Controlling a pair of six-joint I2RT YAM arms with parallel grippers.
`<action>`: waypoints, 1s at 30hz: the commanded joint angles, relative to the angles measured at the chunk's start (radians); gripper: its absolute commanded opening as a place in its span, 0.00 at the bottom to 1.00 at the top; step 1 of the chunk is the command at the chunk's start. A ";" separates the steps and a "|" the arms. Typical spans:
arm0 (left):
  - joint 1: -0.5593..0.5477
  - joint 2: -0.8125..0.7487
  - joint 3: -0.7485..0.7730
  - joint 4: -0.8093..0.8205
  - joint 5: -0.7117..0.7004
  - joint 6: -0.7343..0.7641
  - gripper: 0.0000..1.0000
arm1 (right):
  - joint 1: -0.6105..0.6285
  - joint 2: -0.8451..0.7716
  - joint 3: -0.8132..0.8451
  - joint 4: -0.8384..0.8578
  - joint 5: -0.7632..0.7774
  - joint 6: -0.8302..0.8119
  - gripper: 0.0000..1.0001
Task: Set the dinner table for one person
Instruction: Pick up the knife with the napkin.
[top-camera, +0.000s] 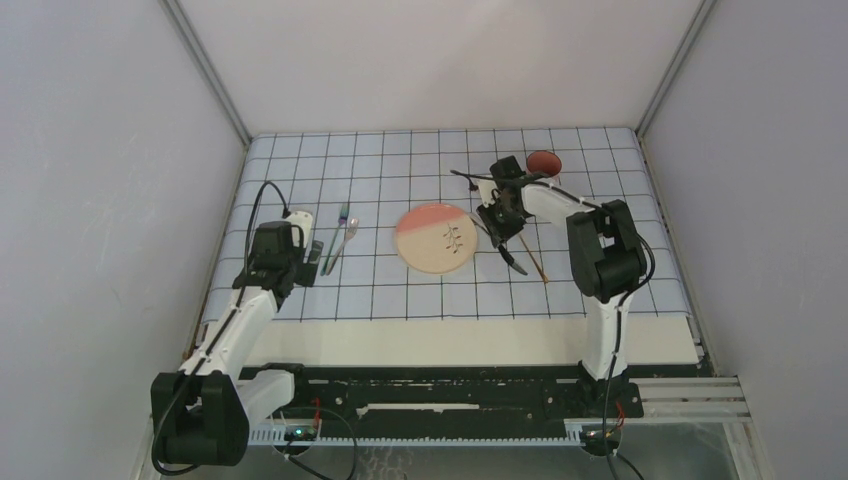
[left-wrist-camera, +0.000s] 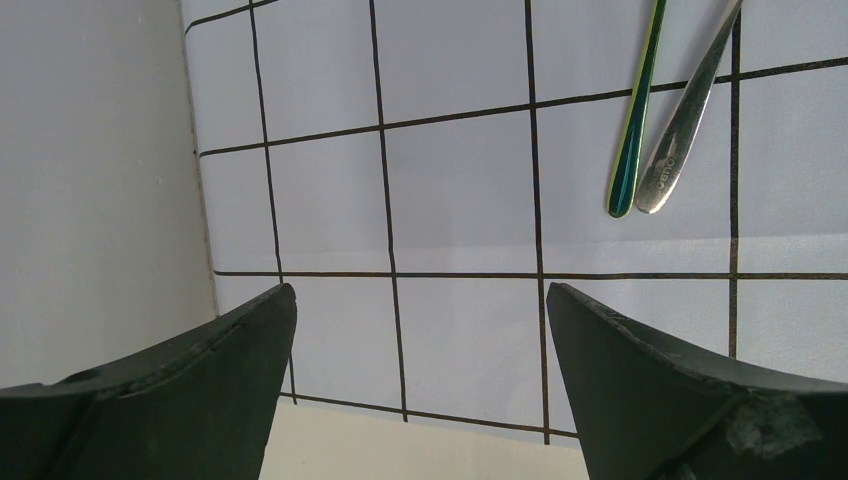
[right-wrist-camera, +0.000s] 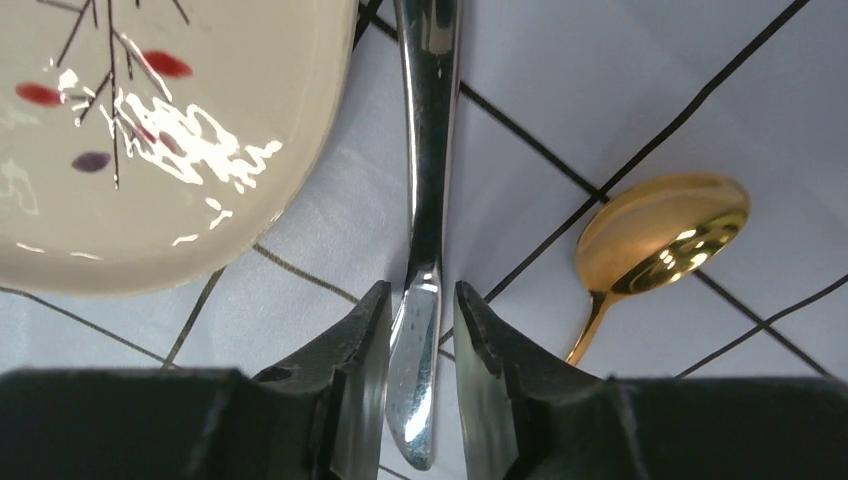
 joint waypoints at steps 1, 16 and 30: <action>0.006 -0.024 -0.006 0.008 0.012 0.018 1.00 | 0.003 0.047 0.075 -0.017 0.002 -0.009 0.38; 0.006 -0.033 -0.009 0.001 0.018 0.020 1.00 | 0.021 0.093 0.081 -0.034 0.004 -0.036 0.11; 0.006 -0.031 -0.013 0.006 0.030 0.015 1.00 | 0.009 -0.017 0.041 0.014 -0.005 -0.017 0.00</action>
